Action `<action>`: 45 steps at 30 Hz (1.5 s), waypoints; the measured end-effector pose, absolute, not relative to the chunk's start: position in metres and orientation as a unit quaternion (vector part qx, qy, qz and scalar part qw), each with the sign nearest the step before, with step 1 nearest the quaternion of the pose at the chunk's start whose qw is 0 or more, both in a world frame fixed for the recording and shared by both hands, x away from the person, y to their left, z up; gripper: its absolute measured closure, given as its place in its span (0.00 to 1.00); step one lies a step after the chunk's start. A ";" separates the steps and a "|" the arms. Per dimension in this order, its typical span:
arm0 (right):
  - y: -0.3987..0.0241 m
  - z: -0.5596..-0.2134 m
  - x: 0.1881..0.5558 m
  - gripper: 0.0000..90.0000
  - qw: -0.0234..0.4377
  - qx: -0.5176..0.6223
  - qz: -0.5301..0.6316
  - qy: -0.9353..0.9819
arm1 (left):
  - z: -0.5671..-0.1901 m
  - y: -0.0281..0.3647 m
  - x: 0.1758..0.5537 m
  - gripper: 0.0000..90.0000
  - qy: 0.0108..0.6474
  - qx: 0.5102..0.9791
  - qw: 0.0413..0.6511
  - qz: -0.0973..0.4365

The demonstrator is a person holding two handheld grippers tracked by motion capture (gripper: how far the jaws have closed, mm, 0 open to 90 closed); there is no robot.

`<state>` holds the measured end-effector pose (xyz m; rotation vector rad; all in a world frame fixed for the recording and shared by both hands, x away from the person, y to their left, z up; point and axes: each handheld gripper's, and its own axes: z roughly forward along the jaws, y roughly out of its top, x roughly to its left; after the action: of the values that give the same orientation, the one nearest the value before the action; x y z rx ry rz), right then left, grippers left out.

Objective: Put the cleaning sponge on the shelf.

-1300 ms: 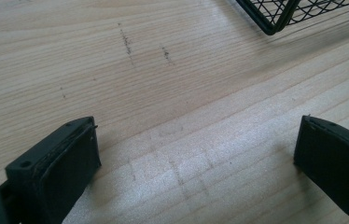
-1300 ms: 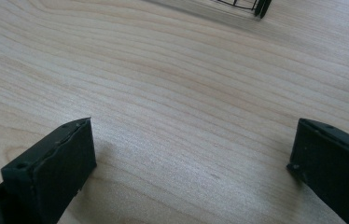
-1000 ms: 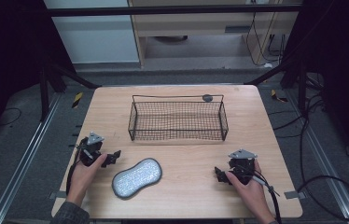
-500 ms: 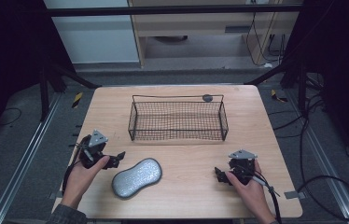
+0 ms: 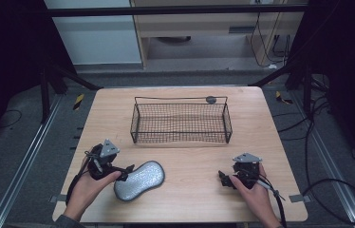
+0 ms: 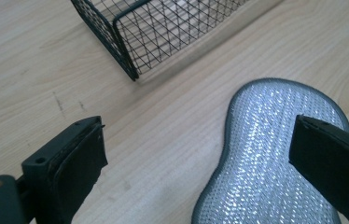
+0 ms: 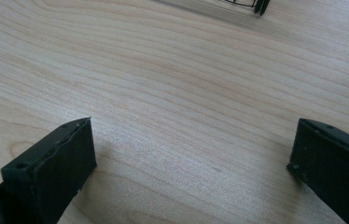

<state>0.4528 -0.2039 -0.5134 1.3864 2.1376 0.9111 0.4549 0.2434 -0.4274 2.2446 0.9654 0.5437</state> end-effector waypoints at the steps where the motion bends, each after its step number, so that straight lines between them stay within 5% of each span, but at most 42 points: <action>1: -0.204 -0.513 0.453 0.00 0.216 0.500 0.329 0.771 | -0.428 0.242 0.454 0.04 0.363 0.854 0.312 0.202; 19: -0.204 -0.513 0.453 0.00 0.216 0.500 0.329 0.771 | -0.443 0.199 0.454 0.04 0.299 0.917 0.214 0.153; 45: -0.204 -0.513 0.453 0.00 0.214 0.497 0.329 0.774 | -0.451 0.181 0.456 0.04 0.260 0.949 0.152 0.096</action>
<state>0.4530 -0.2045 -0.5132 1.3799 2.1469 0.9126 0.4561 0.1811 -0.4511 2.7233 0.7455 0.2760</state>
